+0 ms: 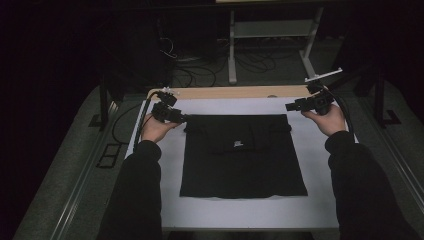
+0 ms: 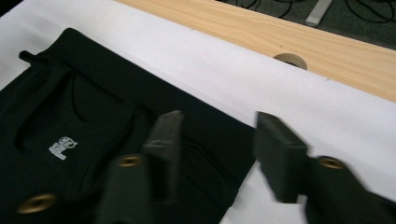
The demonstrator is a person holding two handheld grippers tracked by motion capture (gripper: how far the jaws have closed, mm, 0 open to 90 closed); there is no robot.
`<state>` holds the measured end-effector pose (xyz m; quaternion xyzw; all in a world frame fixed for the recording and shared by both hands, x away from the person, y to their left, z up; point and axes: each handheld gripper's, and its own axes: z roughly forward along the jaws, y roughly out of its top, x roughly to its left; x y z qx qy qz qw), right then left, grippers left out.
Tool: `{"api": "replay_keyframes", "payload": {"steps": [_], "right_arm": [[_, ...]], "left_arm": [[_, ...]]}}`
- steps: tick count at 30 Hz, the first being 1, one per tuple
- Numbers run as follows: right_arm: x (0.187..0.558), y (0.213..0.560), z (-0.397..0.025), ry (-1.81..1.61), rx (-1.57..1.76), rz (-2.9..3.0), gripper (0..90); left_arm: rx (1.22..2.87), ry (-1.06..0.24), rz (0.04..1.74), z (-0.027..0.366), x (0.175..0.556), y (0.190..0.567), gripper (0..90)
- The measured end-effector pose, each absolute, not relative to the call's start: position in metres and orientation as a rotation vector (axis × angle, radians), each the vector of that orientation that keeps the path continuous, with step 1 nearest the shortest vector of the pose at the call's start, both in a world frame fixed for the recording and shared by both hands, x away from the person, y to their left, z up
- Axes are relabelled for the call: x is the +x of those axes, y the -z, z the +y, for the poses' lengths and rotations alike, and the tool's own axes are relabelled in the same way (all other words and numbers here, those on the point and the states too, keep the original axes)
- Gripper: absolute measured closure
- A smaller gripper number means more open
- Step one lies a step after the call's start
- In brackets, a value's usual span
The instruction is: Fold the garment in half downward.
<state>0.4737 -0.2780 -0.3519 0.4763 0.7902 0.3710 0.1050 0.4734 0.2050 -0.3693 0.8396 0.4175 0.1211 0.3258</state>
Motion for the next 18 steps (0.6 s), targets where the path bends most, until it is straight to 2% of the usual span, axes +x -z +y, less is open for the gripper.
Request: {"api": "replay_keyframes", "payload": {"steps": [3,6,7,8,9,13,15,16,18], "right_arm": [[0.474,0.353,-0.277,-1.101,1.396,2.333,34.9],[0.474,0.356,-0.275,-1.109,1.378,2.349,26.0],[0.474,0.358,-0.272,-1.127,1.362,2.35,22.2],[0.474,0.358,-0.272,-1.127,1.362,2.35,22.2],[0.473,0.358,-0.27,-1.133,1.352,2.354,15.3],[0.473,0.359,-0.266,-1.141,1.347,2.351,10.6],[0.473,0.359,-0.264,-1.152,1.345,2.364,1.1],[0.472,0.359,-0.263,-1.148,1.345,2.364,0.0],[0.472,0.36,-0.262,-1.157,1.344,2.373,0.0]], "left_arm": [[2.184,-0.316,1.088,0.207,0.47,0.373,36.8],[2.17,-0.285,1.077,0.208,0.468,0.376,28.1],[2.16,-0.263,1.071,0.208,0.467,0.377,21.2],[2.152,-0.24,1.061,0.208,0.467,0.378,21.2],[2.148,-0.218,1.051,0.208,0.466,0.379,16.3],[2.098,-0.171,1.001,0.205,0.462,0.379,11.5],[2.076,-0.149,0.983,0.204,0.462,0.379,6.8],[2.063,-0.131,0.983,0.203,0.462,0.379,1.9],[2.049,-0.118,0.968,0.202,0.461,0.379,0.0]]}}
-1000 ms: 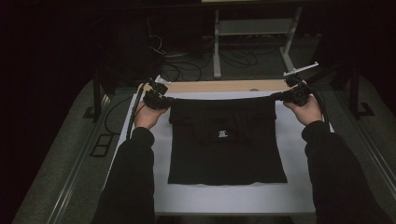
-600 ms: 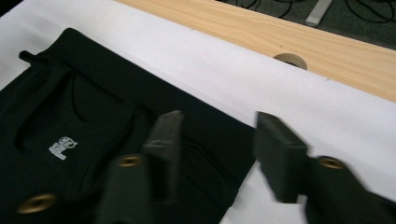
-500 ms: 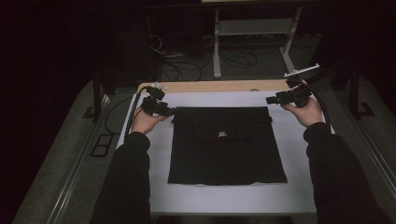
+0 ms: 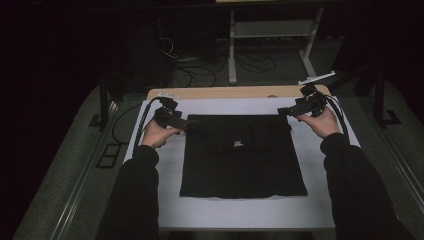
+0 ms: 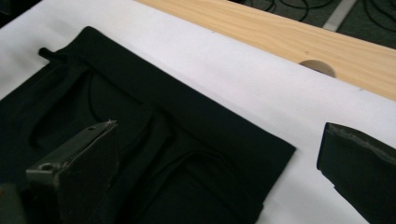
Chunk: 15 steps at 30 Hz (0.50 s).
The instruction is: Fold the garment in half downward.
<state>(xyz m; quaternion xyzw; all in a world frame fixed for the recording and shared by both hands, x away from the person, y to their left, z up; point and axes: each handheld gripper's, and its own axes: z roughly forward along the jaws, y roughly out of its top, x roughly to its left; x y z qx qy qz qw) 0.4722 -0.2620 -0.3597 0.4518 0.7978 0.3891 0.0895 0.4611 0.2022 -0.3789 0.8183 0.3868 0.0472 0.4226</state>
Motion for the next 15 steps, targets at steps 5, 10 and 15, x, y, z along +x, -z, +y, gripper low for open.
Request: {"api": "replay_keyframes", "payload": {"steps": [5,10,15], "right_arm": [[0.472,0.361,-0.258,-1.17,1.331,2.387,0.0],[0.471,0.363,-0.249,-1.187,1.306,2.409,0.0],[0.471,0.365,-0.243,-1.192,1.286,2.426,0.0]], "left_arm": [[2.033,-0.148,0.945,0.198,0.459,0.377,0.0],[2.017,-0.162,0.931,0.193,0.459,0.378,0.0],[2.009,-0.163,0.922,0.188,0.459,0.38,0.0]]}}
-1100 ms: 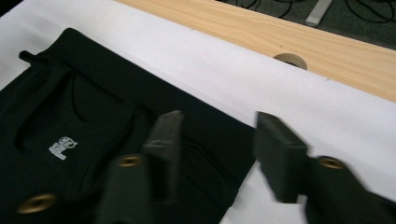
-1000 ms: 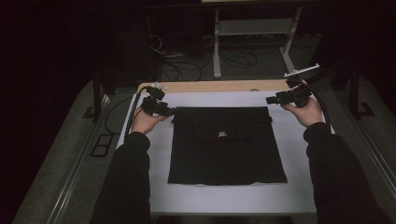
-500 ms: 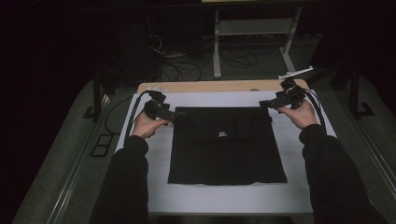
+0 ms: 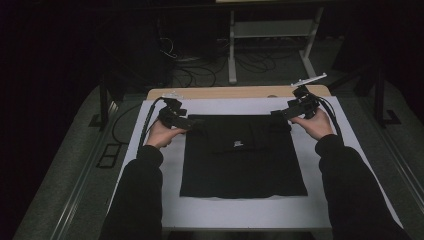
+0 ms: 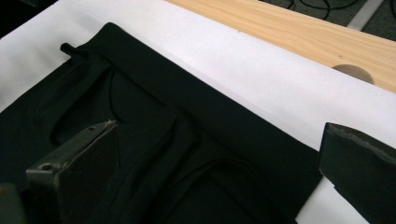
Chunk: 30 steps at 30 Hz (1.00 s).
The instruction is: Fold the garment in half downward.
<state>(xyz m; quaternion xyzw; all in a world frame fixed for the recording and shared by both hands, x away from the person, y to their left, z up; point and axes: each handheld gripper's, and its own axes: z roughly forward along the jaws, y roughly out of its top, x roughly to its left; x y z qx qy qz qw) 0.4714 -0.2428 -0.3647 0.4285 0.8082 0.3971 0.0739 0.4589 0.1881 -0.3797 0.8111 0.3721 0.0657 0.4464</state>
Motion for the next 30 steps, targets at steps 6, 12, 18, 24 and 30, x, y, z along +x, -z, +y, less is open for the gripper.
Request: {"api": "replay_keyframes", "payload": {"steps": [6,12,18,24,30], "right_arm": [[0.471,0.367,-0.236,-1.199,1.275,2.438,0.0],[0.472,0.368,-0.232,-1.216,1.272,2.44,0.0],[0.473,0.372,-0.227,-1.22,1.268,2.453,0.0],[0.477,0.382,-0.218,-1.242,1.288,2.456,0.0],[0.48,0.392,-0.208,-1.241,1.298,2.471,0.0]], "left_arm": [[2.0,-0.164,0.916,0.185,0.46,0.381,0.0],[1.983,-0.166,0.916,0.18,0.461,0.384,0.0],[1.978,-0.148,0.913,0.171,0.462,0.392,0.0],[1.986,-0.097,0.926,0.163,0.467,0.405,0.0],[1.98,-0.078,0.937,0.158,0.469,0.412,0.0]]}}
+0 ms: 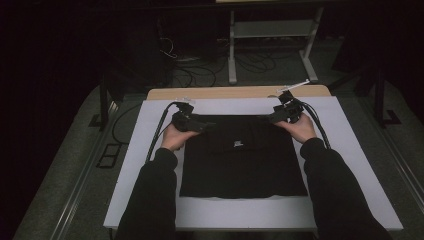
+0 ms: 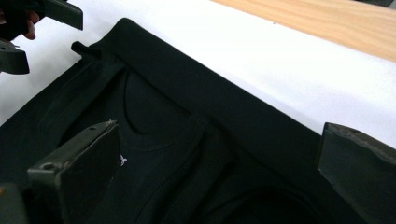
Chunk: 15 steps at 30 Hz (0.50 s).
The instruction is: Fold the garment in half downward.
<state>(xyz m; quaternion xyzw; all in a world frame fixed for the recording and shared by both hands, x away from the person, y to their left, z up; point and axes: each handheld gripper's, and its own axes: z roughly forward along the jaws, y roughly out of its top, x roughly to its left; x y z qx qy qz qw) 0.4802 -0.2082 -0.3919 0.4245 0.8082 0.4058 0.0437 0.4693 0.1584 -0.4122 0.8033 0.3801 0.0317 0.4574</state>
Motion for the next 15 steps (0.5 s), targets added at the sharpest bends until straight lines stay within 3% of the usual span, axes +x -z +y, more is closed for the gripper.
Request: {"api": "replay_keyframes", "payload": {"steps": [15], "right_arm": [[0.482,0.41,-0.189,-1.187,1.288,2.525,16.8]], "left_arm": [[1.974,-0.035,0.919,0.147,0.471,0.427,12.9]]}}
